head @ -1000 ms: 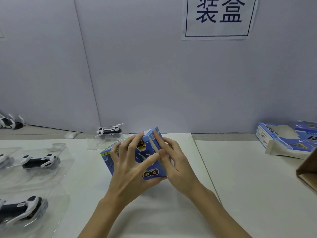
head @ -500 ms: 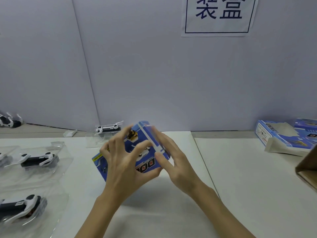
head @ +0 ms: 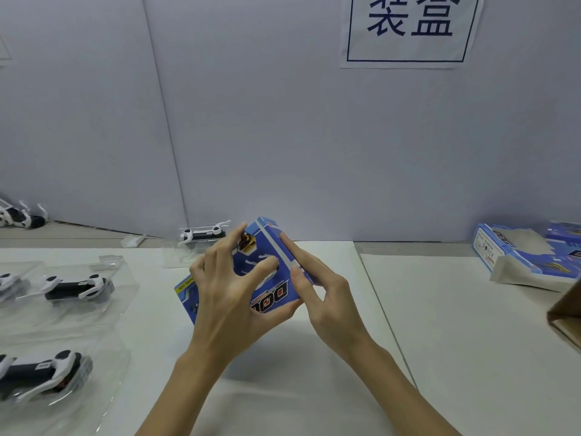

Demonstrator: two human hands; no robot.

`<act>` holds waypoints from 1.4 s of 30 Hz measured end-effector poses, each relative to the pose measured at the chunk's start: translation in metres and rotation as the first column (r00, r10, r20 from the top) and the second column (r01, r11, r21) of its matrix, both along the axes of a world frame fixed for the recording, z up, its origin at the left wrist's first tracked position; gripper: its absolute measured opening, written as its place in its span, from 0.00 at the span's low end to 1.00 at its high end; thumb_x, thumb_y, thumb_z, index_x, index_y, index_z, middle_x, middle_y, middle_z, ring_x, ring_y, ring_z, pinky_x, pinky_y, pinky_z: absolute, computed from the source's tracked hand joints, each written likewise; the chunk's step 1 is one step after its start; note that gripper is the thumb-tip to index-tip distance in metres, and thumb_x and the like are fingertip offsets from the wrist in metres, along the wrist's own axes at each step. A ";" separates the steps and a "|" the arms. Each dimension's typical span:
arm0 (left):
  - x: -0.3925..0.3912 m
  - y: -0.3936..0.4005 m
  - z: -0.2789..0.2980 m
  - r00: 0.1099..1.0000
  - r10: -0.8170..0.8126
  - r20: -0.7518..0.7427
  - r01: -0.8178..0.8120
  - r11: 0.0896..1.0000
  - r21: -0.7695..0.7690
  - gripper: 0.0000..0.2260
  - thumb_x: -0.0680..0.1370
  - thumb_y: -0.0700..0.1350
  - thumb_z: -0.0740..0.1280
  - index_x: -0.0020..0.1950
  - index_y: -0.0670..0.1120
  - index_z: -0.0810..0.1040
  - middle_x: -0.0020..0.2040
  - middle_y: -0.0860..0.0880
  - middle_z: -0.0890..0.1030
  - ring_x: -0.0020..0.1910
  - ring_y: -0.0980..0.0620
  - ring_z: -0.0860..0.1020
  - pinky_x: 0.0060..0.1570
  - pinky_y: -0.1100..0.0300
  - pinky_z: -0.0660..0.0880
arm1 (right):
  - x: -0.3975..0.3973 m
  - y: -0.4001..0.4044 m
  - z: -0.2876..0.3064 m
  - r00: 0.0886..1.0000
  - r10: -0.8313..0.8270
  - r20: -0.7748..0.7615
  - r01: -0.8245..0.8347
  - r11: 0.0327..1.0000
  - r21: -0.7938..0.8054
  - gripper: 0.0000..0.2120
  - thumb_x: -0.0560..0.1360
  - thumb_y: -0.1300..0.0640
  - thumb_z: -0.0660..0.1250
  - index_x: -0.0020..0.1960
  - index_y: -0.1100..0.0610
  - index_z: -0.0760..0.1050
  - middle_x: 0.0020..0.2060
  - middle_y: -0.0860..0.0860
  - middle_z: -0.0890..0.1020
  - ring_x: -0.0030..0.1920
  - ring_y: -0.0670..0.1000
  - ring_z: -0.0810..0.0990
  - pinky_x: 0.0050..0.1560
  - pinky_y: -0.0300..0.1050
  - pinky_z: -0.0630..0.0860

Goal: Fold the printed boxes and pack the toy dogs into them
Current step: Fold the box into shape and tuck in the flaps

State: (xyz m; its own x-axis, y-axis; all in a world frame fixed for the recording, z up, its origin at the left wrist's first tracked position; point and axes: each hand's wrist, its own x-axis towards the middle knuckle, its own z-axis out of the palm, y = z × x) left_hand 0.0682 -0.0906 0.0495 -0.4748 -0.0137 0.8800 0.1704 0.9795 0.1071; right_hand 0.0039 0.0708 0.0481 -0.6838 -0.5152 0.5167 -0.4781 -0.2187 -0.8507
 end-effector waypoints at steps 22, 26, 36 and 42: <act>-0.002 0.000 -0.003 0.993 -0.071 -0.093 0.071 0.997 0.001 0.19 0.70 0.63 0.72 0.57 0.59 0.73 0.76 0.46 0.64 0.73 0.39 0.66 0.64 0.34 0.64 | 0.020 -0.020 -0.003 1.000 -0.013 -0.008 0.013 1.000 -0.007 0.22 0.84 0.43 0.55 0.79 0.38 0.65 0.71 0.43 0.71 0.73 0.47 0.73 0.62 0.49 0.82; -0.004 0.001 -0.002 0.991 -0.090 -0.094 0.091 0.996 0.000 0.19 0.71 0.63 0.72 0.58 0.60 0.73 0.76 0.45 0.64 0.74 0.40 0.65 0.63 0.32 0.65 | 0.021 -0.024 -0.003 0.998 -0.022 0.065 0.026 0.998 -0.056 0.20 0.84 0.46 0.57 0.75 0.34 0.68 0.69 0.42 0.74 0.71 0.45 0.75 0.62 0.49 0.82; -0.005 0.002 -0.006 0.999 -0.045 -0.012 0.046 0.998 0.046 0.33 0.71 0.67 0.70 0.72 0.57 0.67 0.82 0.43 0.58 0.77 0.44 0.62 0.70 0.39 0.63 | 0.009 -0.011 -0.012 0.975 -0.105 -0.196 0.124 0.988 0.090 0.28 0.83 0.44 0.62 0.80 0.33 0.57 0.71 0.41 0.69 0.74 0.47 0.70 0.55 0.44 0.84; -0.001 -0.024 -0.005 0.973 0.019 0.230 -0.017 1.000 -0.009 0.48 0.69 0.79 0.63 0.83 0.58 0.57 0.83 0.44 0.58 0.79 0.41 0.63 0.71 0.39 0.59 | 0.002 -0.013 -0.012 0.991 -0.111 -0.073 0.116 0.991 0.070 0.28 0.82 0.44 0.61 0.78 0.27 0.56 0.69 0.42 0.71 0.74 0.46 0.71 0.52 0.44 0.85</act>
State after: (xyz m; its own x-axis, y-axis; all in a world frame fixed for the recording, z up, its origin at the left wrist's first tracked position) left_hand 0.0677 -0.1143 0.0444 -0.6642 -0.0187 0.7473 0.1240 0.9831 0.1348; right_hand 0.0060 0.0577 0.0364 -0.7042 -0.4749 0.5278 -0.5538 -0.0978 -0.8269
